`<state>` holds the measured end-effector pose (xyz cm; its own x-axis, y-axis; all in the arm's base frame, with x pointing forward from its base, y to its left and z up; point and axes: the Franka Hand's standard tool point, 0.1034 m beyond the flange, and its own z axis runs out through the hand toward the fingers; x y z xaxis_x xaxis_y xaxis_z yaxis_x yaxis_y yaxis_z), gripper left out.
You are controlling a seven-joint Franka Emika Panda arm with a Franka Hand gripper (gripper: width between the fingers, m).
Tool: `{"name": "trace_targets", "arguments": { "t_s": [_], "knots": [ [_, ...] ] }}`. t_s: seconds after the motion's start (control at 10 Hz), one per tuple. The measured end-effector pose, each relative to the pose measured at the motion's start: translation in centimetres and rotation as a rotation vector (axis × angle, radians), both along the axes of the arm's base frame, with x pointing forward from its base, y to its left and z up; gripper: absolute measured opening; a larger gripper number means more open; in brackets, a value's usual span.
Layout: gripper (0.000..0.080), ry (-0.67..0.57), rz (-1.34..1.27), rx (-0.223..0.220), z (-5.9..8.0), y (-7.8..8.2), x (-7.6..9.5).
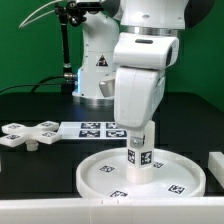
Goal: Assemble round table
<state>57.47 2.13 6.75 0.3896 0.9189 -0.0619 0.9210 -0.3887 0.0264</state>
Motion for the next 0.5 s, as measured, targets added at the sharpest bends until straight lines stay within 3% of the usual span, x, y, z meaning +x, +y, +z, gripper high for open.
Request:
{"name": "trace_targets", "arguments": {
  "t_s": [0.5],
  "knots": [
    [0.0412,0.011,-0.451,0.017,-0.02,0.13,-0.36]
  ]
}}
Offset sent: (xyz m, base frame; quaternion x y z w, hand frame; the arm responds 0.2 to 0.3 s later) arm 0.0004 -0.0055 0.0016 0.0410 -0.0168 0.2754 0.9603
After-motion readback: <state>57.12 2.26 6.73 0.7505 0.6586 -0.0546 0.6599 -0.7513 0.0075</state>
